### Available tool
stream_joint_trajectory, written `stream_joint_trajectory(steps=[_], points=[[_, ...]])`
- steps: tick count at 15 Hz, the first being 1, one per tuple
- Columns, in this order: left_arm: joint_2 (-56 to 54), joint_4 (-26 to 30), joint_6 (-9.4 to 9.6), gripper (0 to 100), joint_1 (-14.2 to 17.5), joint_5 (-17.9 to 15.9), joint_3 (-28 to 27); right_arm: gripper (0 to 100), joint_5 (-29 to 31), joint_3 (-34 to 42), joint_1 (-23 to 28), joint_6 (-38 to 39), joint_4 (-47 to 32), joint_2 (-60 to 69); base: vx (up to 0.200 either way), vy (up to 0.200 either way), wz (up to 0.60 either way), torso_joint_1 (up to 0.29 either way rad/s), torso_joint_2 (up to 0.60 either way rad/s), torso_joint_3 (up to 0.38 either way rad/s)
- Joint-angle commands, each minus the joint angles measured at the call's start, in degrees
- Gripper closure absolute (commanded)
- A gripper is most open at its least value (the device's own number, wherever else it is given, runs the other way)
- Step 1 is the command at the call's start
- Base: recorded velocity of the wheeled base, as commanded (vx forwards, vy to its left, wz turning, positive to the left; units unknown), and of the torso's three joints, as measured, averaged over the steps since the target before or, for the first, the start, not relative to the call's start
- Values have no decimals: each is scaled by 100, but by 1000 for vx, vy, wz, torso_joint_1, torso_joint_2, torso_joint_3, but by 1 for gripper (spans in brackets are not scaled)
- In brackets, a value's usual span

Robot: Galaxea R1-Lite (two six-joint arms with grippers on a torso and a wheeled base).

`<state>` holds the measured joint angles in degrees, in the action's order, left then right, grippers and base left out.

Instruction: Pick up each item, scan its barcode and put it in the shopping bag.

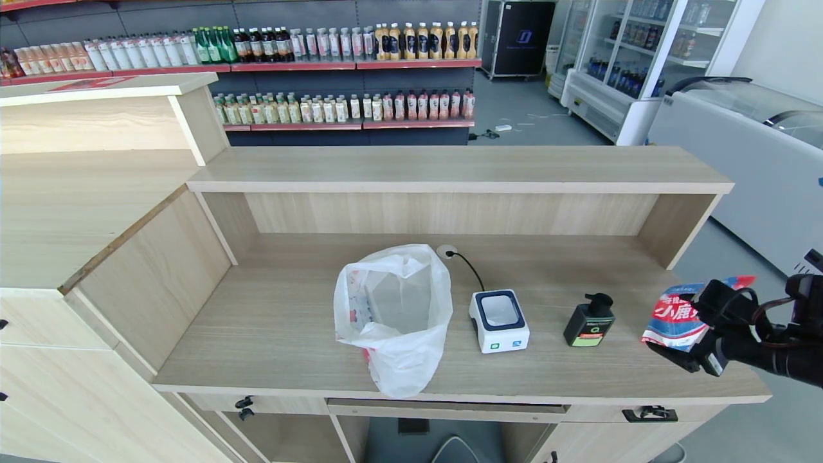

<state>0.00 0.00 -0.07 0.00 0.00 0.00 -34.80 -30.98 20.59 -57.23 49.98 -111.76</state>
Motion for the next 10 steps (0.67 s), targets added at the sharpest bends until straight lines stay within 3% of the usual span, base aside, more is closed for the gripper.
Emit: stream_joint_trajectory(steps=[1, 10], points=[[0, 0, -1, 0, 0, 0, 0, 0, -35, -207, 6, -33, 3, -372, 0, 0, 0, 0, 0, 0], [0, 0, -1, 0, 0, 0, 0, 0, -650, -1060, -152, -279, -6, -1339, 0, 0, 0, 0, 0, 0]])
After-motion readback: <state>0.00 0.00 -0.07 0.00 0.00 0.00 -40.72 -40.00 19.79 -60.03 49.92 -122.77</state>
